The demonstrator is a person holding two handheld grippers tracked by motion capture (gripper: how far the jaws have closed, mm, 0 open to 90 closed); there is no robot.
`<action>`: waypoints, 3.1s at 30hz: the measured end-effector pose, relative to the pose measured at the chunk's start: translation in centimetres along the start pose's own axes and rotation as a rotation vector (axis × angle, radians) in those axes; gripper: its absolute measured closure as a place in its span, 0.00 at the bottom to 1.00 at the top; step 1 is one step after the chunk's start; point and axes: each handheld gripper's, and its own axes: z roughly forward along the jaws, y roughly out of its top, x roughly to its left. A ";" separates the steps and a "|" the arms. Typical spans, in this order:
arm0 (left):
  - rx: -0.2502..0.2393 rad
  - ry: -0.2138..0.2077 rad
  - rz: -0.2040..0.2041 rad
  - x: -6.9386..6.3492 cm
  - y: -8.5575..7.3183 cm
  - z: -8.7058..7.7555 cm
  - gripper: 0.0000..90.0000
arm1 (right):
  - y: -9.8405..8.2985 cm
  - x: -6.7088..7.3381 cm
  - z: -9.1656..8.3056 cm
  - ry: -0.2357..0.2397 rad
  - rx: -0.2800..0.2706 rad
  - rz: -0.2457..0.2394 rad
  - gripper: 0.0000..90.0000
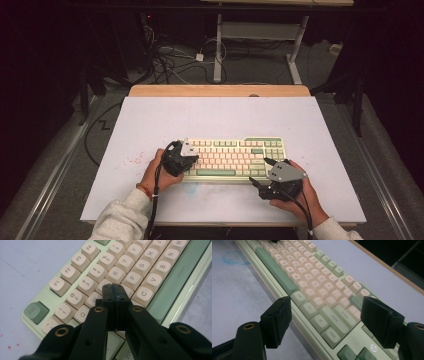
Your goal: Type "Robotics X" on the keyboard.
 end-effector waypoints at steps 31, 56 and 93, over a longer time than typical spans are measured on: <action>-0.067 0.032 0.022 -0.4 0.5 -2.0 0.94 | -1.2 -0.8 -1.8 -0.051 0.007 0.013 0.28; -0.099 0.001 0.075 -2.2 1.1 -3.2 0.93 | -2.3 -1.2 -2.9 -0.067 0.018 0.042 0.28; -0.011 -0.039 0.142 -3.7 0.7 -1.1 0.92 | -2.4 -0.7 -2.3 -0.039 0.039 0.026 0.28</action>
